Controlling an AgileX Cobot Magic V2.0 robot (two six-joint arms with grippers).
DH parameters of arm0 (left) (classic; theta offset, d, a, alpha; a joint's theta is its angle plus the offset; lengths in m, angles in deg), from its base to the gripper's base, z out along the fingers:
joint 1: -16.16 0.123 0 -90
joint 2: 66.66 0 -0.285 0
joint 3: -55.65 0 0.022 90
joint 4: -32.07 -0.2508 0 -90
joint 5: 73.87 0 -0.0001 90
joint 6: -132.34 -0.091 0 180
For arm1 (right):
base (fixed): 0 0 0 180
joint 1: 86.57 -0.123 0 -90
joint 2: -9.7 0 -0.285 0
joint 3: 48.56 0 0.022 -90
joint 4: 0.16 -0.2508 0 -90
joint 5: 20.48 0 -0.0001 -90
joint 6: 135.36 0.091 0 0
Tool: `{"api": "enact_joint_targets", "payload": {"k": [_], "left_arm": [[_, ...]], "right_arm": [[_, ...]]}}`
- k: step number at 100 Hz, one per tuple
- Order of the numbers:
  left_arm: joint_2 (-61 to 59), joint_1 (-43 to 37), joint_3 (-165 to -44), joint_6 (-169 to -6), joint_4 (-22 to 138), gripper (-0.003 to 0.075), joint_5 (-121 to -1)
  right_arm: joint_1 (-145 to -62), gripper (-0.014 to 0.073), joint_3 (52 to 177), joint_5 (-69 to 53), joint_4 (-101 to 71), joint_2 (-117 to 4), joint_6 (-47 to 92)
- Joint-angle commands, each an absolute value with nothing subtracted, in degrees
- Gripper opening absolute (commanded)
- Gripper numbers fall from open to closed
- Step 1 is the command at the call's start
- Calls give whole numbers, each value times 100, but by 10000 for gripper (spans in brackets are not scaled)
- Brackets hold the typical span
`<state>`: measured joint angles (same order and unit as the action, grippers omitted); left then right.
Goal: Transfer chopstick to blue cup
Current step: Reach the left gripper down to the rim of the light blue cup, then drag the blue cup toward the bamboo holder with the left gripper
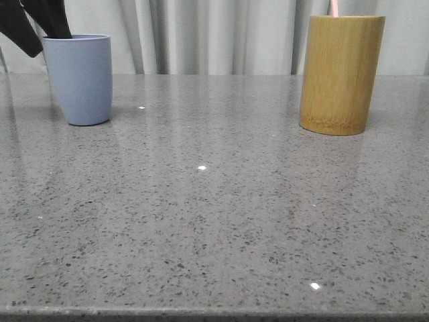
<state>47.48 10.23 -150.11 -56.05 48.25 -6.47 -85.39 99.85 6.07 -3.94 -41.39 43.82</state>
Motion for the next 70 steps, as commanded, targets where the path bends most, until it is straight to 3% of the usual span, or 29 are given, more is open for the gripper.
{"api": "enact_joint_targets", "payload": {"k": [1, 24, 46, 70], "left_arm": [[4492, 996, -15192, -5537, 4948, 260, -739], [4492, 996, -15192, -5400, 4948, -21, -763], [4492, 937, -15300, -5400, 4948, -19, -656], [4604, 307, -15701, -5246, 4948, -19, -668]], "right_arm": [[-8505, 402, 10184, 182, -399, -4135, 4362], [-8505, 402, 10184, 188, -400, -4135, 4362], [-8505, 402, 10184, 199, -400, -4135, 4362], [-8505, 402, 10184, 194, -400, -4135, 4362]]}}
